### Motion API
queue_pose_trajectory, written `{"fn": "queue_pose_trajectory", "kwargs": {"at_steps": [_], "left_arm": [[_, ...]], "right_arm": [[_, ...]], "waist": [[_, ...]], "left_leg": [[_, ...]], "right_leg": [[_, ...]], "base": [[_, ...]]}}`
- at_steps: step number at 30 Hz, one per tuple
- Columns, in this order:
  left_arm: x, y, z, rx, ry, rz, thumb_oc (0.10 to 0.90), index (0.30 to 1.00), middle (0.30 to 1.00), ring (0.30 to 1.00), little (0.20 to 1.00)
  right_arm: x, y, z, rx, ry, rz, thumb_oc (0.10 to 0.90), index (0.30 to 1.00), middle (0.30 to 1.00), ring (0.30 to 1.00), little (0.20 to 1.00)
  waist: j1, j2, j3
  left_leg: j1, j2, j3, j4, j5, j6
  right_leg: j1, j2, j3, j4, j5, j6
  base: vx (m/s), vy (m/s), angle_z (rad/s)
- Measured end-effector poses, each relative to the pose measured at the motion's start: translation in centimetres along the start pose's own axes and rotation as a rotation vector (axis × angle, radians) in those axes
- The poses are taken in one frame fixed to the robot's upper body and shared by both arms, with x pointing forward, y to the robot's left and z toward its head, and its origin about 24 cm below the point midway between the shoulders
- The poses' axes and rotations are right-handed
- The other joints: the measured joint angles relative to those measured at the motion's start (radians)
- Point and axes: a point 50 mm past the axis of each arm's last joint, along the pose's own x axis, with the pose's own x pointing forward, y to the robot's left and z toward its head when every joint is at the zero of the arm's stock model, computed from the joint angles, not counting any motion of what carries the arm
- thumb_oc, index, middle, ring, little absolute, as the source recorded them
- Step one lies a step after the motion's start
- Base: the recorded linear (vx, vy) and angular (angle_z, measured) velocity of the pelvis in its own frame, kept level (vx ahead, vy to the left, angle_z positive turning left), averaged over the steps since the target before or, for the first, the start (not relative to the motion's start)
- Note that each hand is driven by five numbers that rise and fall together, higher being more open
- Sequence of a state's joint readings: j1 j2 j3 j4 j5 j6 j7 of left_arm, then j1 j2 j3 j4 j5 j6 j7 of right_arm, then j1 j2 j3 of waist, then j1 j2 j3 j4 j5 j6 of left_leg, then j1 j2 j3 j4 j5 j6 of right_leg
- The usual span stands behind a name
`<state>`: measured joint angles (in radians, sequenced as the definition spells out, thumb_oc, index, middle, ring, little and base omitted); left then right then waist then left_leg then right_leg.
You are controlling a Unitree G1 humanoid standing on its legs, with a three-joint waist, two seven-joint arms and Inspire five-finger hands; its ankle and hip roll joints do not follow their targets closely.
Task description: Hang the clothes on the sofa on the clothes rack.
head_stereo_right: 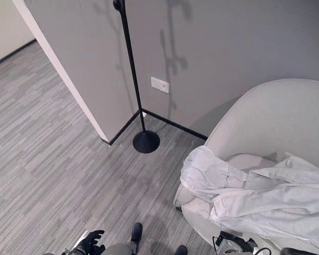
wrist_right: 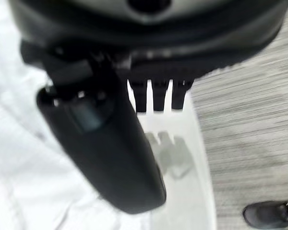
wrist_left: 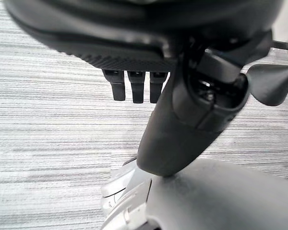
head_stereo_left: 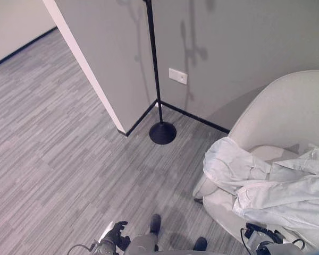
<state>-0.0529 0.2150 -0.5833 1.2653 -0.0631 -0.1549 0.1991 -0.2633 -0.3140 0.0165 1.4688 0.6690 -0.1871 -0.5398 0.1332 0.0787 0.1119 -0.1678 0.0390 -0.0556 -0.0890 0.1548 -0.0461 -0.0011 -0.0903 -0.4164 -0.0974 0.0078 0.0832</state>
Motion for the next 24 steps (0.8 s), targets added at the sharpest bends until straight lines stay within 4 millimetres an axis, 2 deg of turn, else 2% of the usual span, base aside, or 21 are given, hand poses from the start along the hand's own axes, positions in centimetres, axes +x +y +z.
{"fn": "queue_pose_trajectory", "kwargs": {"at_steps": [4,7,8,19,20,21,22,23,24], "left_arm": [[0.0,0.1,0.3,-0.005,-0.021,0.016,0.800,0.900,0.900,0.900,0.900],[0.5,0.3,2.1,0.032,-0.069,0.013,0.800,0.900,0.900,0.900,0.900],[0.6,0.4,2.9,0.040,-0.095,0.012,0.800,0.900,0.900,0.900,0.900],[1.0,0.9,5.7,0.116,-0.195,0.012,0.800,0.900,0.900,0.900,0.900],[1.0,0.9,6.0,0.115,-0.203,0.014,0.800,0.900,0.900,0.900,0.900],[1.0,1.0,6.4,0.114,-0.216,0.020,0.800,0.900,0.900,0.900,0.900],[1.1,1.2,6.8,0.115,-0.228,0.023,0.800,0.900,0.900,0.900,0.900],[1.1,1.1,6.9,0.116,-0.229,0.023,0.800,0.900,0.900,0.900,0.900],[1.1,1.1,6.9,0.115,-0.229,0.023,0.800,0.900,0.900,0.900,0.900]], "right_arm": [[-0.5,1.6,2.3,0.049,-0.034,0.012,0.800,0.900,0.900,0.900,0.900],[-0.7,2.2,5.5,0.100,-0.022,-0.013,0.800,0.900,0.900,0.900,0.900],[-0.6,2.0,6.6,0.144,-0.029,-0.020,0.800,0.900,0.900,0.900,0.900],[-1.1,2.4,9.9,0.397,0.063,-0.016,0.800,0.900,0.900,0.900,0.900],[-1.1,2.2,10.2,0.431,0.073,-0.019,0.616,0.625,0.625,0.625,0.625],[-1.0,1.8,10.5,0.491,0.097,-0.035,0.593,0.589,0.589,0.589,0.589],[-0.7,1.1,10.2,0.563,0.136,-0.065,0.463,0.394,0.394,0.394,0.394],[-0.6,0.9,10.0,0.599,0.159,-0.079,0.408,0.312,0.312,0.312,0.312],[-0.6,0.9,9.9,0.634,0.173,-0.086,0.400,0.300,0.300,0.300,0.300]], "waist": [[0.007,0.008,0.029],[0.020,0.037,0.061],[0.041,0.048,0.077],[0.078,0.079,0.126],[0.083,0.081,0.127],[0.093,0.084,0.129],[0.108,0.082,0.131],[0.112,0.081,0.132],[0.113,0.080,0.133]], "left_leg": [[-0.030,0.000,-0.014,0.007,0.003,-0.003],[-0.076,0.002,-0.038,0.005,0.024,-0.010],[-0.087,0.001,-0.045,0.006,0.029,-0.009],[-0.152,-0.004,-0.072,0.004,0.041,-0.010],[-0.160,-0.004,-0.072,0.004,0.043,-0.011],[-0.177,-0.005,-0.077,0.005,0.045,-0.010],[-0.182,-0.007,-0.080,0.003,0.045,-0.010],[-0.184,-0.009,-0.082,0.002,0.045,-0.010],[-0.190,-0.010,-0.083,0.002,0.045,-0.010]], "right_leg": [[-0.019,0.003,-0.013,0.000,-0.002,-0.003],[-0.057,0.008,-0.035,0.005,0.005,-0.004],[-0.063,0.008,-0.041,0.005,0.007,-0.005],[-0.119,0.008,-0.064,0.004,0.008,-0.001],[-0.127,0.008,-0.064,0.004,0.009,-0.001],[-0.141,0.008,-0.069,0.005,0.011,-0.002],[-0.145,0.007,-0.072,0.005,0.011,-0.003],[-0.147,0.006,-0.074,0.004,0.010,-0.004],[-0.152,0.005,-0.076,0.004,0.010,-0.004]], "base": [[-0.07,-0.001,0.12],[-0.07,0.009,0.18],[-0.02,0.009,0.13],[-0.01,0.027,0.06],[0.01,0.042,0.04],[0.01,0.048,0.08],[0.02,0.047,0.11],[0.01,0.029,0.08],[0.01,0.035,0.06]]}}
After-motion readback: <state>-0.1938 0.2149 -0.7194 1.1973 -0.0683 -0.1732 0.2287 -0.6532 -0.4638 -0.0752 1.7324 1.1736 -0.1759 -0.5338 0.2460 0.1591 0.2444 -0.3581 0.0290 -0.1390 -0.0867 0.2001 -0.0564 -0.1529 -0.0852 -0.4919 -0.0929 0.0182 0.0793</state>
